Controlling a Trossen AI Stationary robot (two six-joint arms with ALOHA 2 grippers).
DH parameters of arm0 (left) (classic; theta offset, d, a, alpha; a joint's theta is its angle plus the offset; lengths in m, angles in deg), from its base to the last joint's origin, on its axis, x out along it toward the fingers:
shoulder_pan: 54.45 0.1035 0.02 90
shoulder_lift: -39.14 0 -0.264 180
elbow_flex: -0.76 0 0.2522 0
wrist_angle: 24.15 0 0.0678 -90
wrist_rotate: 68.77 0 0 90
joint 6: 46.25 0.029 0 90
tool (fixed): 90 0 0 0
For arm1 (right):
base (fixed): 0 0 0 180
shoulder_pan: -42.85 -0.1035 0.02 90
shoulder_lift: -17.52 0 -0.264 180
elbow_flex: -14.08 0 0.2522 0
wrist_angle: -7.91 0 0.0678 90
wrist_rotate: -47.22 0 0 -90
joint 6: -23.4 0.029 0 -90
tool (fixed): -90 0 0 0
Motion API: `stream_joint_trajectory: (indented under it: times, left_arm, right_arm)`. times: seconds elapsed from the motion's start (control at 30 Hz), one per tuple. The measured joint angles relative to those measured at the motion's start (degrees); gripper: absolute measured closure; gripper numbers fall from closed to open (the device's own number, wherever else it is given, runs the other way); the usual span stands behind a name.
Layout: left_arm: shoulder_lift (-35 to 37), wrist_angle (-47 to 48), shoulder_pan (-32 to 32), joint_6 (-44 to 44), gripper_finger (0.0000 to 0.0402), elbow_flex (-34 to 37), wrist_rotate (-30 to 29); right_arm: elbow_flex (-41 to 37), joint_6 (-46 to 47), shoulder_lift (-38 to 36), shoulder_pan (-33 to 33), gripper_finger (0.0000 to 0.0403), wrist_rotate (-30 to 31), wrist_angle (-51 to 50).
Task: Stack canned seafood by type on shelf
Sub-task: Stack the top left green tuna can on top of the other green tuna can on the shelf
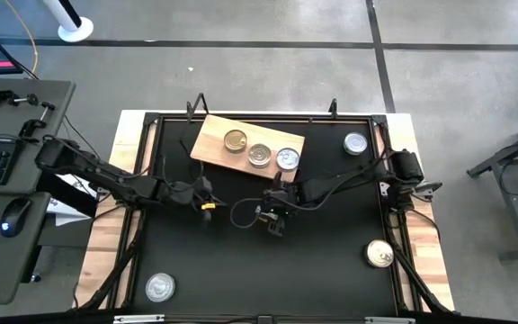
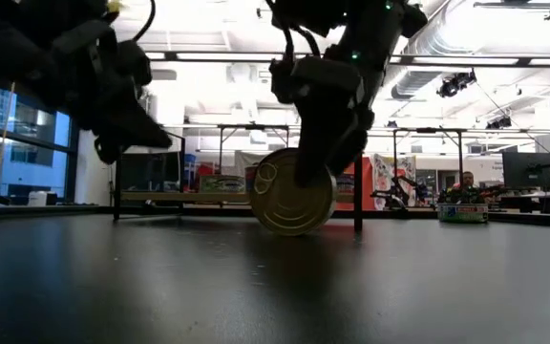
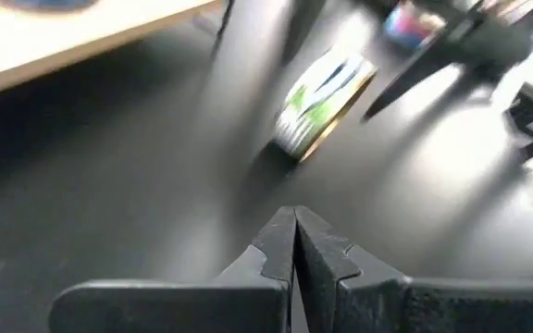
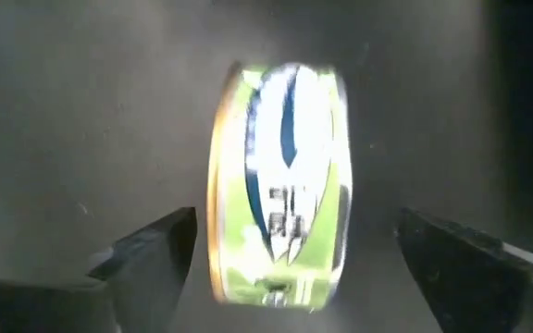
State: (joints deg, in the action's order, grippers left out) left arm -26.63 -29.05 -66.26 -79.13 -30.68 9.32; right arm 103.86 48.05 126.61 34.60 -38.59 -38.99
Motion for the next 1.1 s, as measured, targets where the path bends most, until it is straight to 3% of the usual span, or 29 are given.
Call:
stream_joint_trajectory:
  times: [0.1, 0.17, 0.37, 0.6, 0.7, 0.83, 1.0, 1.1]
  left_arm:
    - [2.45, -0.53, 0.20, 0.11, 0.0401, -0.40, 3.47]
    - [4.67, 1.14, 0.39, 2.02, 0.0401, -1.81, 5.90]
    - [12.70, 15.60, 0.61, 10.75, 0.0401, -5.57, 5.28]
    - [20.06, 27.35, 0.68, 12.50, 0.0401, -7.62, 0.51]
    - [21.10, 28.28, 0.68, 12.26, 0.0402, -7.75, -0.62]
    - [21.52, 29.46, 0.69, 11.35, 0.0401, -7.65, -0.83]
    - [21.77, 29.03, 0.66, 9.97, 0.0401, -7.64, -0.70]
    - [22.12, 28.83, 0.62, 8.85, 0.0402, -7.64, -0.52]
  right_arm:
    - [0.00, 4.75, 0.37, 0.00, 0.0070, -1.43, -0.26]
    - [0.00, 6.60, -0.07, 0.00, 0.0111, -1.61, -0.21]
    - [2.22, 6.48, -2.00, 1.19, 0.0295, -1.77, 3.42]
    - [12.94, 0.40, -2.36, 5.19, 0.0297, -2.31, 5.28]
    - [15.59, -0.64, -1.76, 6.77, 0.0297, -1.43, 4.01]
    - [19.04, -1.26, -1.85, 9.31, 0.0297, 5.79, 4.66]
    - [22.05, -0.49, 0.15, 15.63, 0.0297, 6.11, 10.53]
    - [24.99, 1.81, 3.16, 19.65, 0.0297, 3.10, 12.64]
